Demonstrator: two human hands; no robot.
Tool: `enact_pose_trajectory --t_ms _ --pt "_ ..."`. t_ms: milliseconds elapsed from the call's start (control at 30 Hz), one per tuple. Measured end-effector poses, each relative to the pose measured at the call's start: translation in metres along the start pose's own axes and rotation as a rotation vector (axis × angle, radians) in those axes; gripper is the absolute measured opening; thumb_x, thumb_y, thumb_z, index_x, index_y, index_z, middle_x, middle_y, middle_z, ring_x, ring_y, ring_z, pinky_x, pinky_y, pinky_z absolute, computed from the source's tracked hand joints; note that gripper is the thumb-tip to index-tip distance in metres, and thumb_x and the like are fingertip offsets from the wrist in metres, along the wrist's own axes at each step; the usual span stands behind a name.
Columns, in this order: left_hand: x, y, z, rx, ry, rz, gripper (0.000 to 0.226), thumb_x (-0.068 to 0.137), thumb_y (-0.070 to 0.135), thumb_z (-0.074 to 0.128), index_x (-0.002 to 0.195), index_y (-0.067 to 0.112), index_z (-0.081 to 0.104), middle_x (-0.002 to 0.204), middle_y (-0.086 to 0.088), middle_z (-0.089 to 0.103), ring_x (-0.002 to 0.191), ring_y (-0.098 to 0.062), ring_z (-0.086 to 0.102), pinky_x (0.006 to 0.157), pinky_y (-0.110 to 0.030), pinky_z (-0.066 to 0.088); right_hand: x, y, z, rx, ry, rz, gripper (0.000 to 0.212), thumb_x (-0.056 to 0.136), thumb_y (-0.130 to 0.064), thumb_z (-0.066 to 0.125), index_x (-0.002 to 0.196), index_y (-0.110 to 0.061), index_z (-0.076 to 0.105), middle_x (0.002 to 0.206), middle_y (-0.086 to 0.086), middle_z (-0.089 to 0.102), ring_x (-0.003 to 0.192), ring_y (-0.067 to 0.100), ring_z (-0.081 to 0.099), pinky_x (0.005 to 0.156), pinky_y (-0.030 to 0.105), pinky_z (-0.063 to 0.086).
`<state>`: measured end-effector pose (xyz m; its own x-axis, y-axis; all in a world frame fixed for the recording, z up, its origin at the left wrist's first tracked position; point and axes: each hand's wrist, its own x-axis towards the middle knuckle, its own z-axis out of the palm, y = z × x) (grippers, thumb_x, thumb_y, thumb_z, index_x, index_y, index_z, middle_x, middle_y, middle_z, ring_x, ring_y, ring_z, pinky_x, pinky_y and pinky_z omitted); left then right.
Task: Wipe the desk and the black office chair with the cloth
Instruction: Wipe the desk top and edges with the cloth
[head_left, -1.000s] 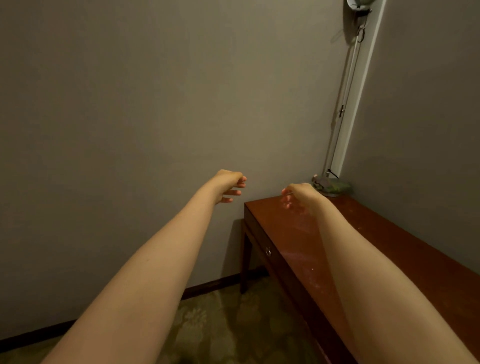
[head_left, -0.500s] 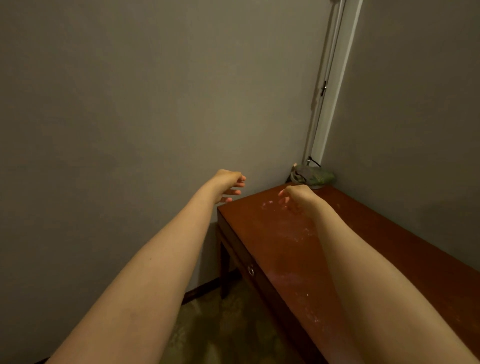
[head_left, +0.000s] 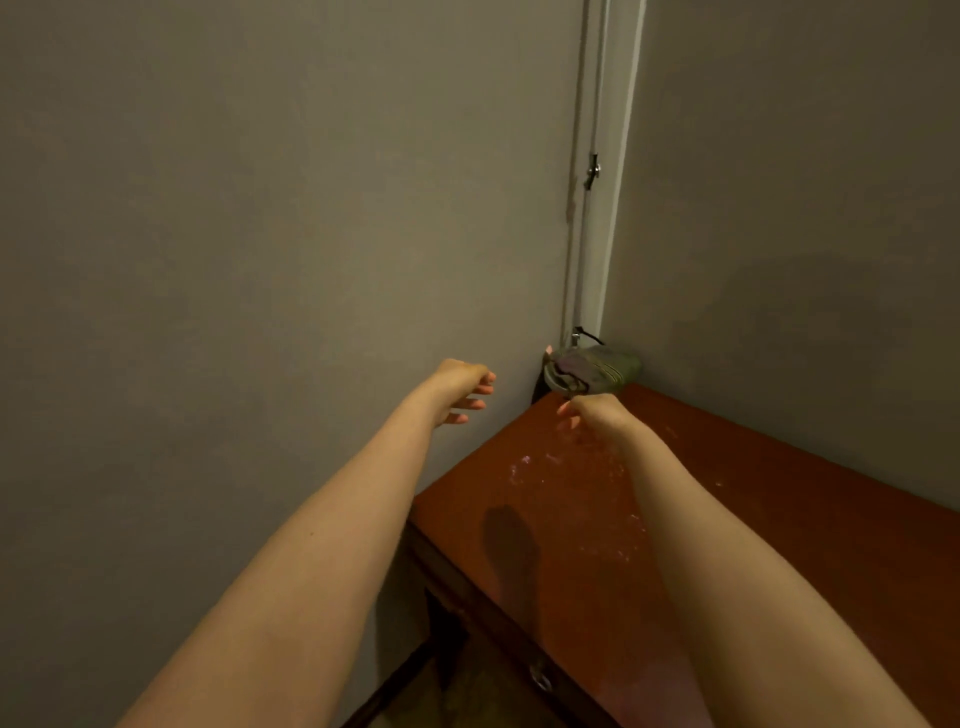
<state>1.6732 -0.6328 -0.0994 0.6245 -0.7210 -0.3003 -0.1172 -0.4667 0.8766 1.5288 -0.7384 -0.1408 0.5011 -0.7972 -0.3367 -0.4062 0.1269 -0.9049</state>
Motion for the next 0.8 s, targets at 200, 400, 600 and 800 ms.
enact_pose_trajectory --t_ms 200,400,600,800 --pt "0.061 -0.004 0.020 0.037 -0.120 -0.015 0.017 0.096 0.020 0.043 0.087 0.021 0.057 0.084 0.006 0.059 0.069 -0.009 0.053 0.066 -0.026 0.038 0.045 0.016 -0.007 -0.006 0.112 0.073 0.024 0.094 -0.006 0.045 0.073 -0.007 0.055 0.063 0.006 0.048 0.051 0.017 0.044 0.047 0.028 0.034" --pt "0.117 0.002 0.051 0.061 -0.196 -0.029 0.015 0.096 0.021 0.043 0.094 0.018 0.057 0.083 0.007 0.058 0.069 -0.008 0.052 0.064 -0.025 0.038 0.099 0.029 -0.033 -0.030 0.168 0.147 0.023 0.097 -0.010 0.042 0.081 -0.008 0.058 0.075 0.008 0.052 0.056 0.018 0.047 0.050 0.028 0.039" --pt "0.181 0.025 0.079 0.066 -0.235 -0.039 0.021 0.096 0.020 0.041 0.078 0.022 0.054 0.079 0.006 0.055 0.064 -0.008 0.048 0.062 -0.023 0.034 0.160 0.020 -0.062 0.008 0.195 0.151 0.020 0.095 -0.006 0.043 0.081 -0.005 0.057 0.067 0.009 0.053 0.050 0.019 0.043 0.047 0.024 0.033" --pt "0.246 0.038 0.119 0.072 -0.251 -0.059 0.023 0.096 0.019 0.040 0.077 0.021 0.051 0.077 0.006 0.052 0.063 -0.007 0.046 0.060 -0.022 0.033 0.228 0.027 -0.093 -0.050 0.243 0.191 0.023 0.095 -0.007 0.043 0.075 -0.006 0.055 0.066 0.009 0.053 0.047 0.019 0.043 0.044 0.023 0.030"
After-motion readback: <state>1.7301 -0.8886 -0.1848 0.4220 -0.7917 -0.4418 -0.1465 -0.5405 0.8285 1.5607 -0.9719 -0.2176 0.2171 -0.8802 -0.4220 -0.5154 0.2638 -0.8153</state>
